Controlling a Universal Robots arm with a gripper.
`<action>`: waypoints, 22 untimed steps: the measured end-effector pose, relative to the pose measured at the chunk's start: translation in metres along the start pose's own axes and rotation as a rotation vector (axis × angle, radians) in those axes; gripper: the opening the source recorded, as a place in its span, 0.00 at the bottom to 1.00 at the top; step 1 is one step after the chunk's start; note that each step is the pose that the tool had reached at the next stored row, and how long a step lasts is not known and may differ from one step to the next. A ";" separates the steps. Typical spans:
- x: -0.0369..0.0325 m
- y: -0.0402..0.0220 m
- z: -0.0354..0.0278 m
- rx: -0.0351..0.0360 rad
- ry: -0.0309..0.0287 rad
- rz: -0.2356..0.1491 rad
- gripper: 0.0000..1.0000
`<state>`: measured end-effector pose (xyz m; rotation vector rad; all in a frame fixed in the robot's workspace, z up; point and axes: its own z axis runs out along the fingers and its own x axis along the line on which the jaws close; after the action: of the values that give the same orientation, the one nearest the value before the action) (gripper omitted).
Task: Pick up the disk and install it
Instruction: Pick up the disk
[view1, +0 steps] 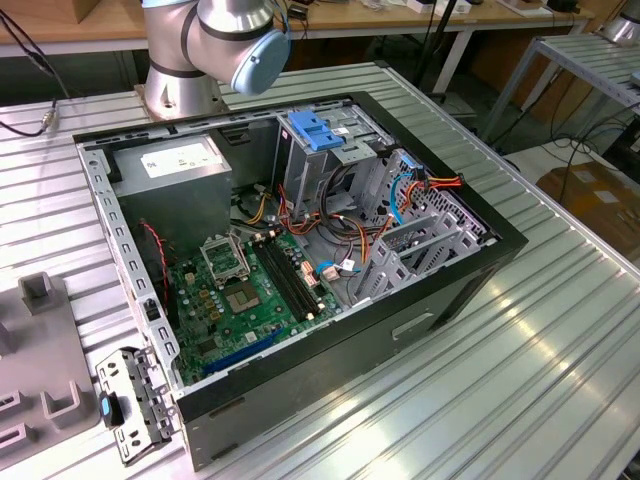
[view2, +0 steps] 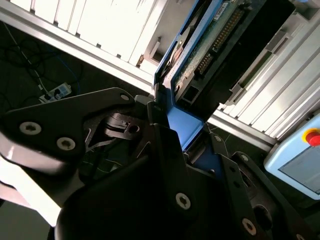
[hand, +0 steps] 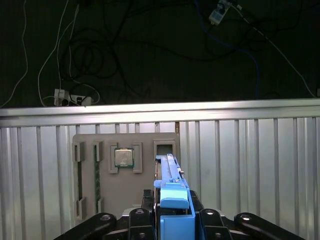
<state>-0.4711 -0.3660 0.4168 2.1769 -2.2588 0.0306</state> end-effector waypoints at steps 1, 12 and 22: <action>0.0000 0.0000 -0.0004 -0.0003 -0.0004 0.000 0.37; 0.0002 -0.0001 -0.0110 -0.0001 -0.0014 0.000 0.37; 0.0004 -0.0003 -0.0263 -0.0002 -0.0014 0.000 0.37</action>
<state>-0.4711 -0.3660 0.4431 2.1780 -2.2590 0.0289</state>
